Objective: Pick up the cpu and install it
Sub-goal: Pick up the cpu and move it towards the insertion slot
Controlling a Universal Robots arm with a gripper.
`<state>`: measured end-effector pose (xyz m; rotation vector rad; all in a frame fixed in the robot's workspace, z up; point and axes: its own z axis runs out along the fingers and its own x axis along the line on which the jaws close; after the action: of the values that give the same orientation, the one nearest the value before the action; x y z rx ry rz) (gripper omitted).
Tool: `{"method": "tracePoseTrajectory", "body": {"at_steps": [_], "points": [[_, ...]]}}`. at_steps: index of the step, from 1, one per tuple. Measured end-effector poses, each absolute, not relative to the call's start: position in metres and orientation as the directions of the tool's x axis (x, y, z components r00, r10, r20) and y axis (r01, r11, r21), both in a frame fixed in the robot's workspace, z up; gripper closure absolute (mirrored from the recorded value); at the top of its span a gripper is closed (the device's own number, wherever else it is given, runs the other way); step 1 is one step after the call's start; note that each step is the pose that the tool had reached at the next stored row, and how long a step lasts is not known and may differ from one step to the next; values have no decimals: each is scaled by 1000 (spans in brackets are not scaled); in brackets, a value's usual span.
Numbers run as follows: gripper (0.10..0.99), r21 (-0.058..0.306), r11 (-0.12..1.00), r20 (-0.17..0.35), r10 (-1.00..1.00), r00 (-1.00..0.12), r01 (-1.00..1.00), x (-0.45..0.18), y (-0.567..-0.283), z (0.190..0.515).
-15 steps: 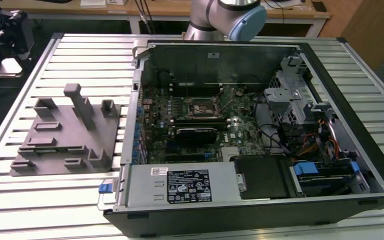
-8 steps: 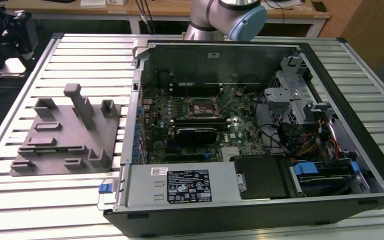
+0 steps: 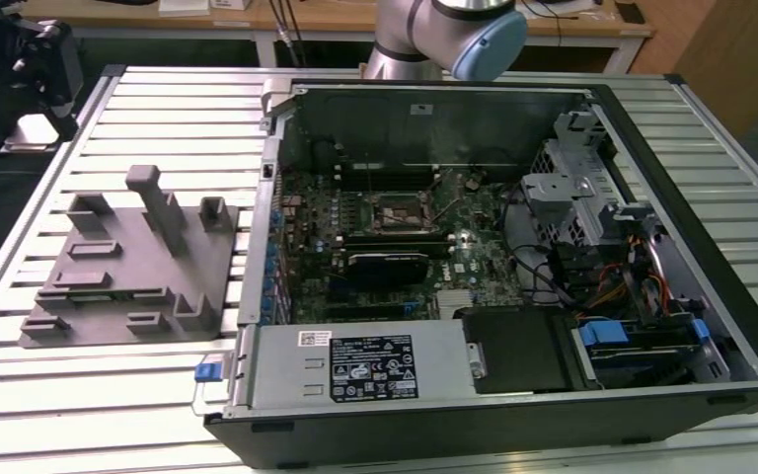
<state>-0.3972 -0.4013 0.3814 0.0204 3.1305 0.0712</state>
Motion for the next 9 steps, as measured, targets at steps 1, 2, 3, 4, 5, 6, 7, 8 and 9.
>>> {"method": "tracePoseTrajectory", "body": {"at_steps": [1,2,3,4,5,6,7,8,9], "points": [[545,46,999,-10,13,-1000,13,-396,-401,381],[545,46,999,-10,13,-1000,13,-396,-401,381],[545,46,999,-10,13,-1000,13,-394,-401,381],[545,46,999,-10,13,-1000,13,-394,-401,381],[545,46,999,-10,13,-1000,13,-393,-401,381],[545,46,999,-10,13,-1000,13,-392,-401,381],[545,46,999,-10,13,-1000,13,-391,-401,381],[545,46,999,-10,13,-1000,13,-391,-401,381],[545,46,999,-10,13,-1000,13,-390,-401,381]]}}
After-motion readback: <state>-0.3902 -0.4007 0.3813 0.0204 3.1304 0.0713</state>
